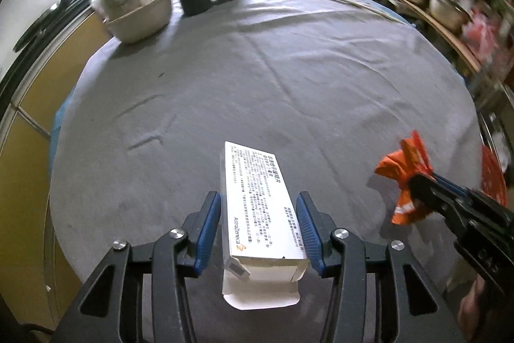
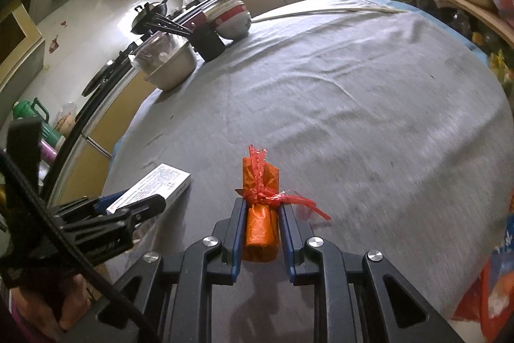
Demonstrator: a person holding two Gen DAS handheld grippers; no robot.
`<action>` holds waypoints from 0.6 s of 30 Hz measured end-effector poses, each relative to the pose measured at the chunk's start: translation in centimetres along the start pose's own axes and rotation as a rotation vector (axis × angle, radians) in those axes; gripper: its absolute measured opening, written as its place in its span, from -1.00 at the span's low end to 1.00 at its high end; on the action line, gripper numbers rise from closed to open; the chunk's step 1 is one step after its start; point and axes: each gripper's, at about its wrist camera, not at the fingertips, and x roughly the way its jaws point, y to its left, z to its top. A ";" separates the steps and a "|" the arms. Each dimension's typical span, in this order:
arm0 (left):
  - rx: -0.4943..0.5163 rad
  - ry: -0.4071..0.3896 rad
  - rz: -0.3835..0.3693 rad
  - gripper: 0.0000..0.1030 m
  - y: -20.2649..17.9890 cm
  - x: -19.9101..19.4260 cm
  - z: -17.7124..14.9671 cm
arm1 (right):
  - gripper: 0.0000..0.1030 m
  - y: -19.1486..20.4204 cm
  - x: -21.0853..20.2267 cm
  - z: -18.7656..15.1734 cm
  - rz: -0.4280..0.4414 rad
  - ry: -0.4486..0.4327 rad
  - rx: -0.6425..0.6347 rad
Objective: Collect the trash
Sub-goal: 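Grasp the white medicine box with the left tool while the right tool holds the wrapper, then lift the white box with the left tool while the right tool holds the wrapper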
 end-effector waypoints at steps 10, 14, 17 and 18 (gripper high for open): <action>0.035 0.031 -0.013 -0.03 -1.1 0.2 -2.4 | -0.52 -1.2 -0.6 -2.8 -0.029 0.031 0.004; 0.027 0.044 -0.043 0.00 -1.0 0.5 -2.6 | -0.52 -0.8 -0.7 -2.7 -0.037 0.045 -0.018; 0.029 0.040 -0.057 0.00 -1.1 0.4 -2.5 | -0.52 -0.9 -1.1 -2.5 -0.037 0.040 -0.025; 0.031 0.038 -0.058 0.00 -1.1 0.3 -2.4 | -0.48 -0.9 -1.3 -2.4 -0.029 0.038 -0.023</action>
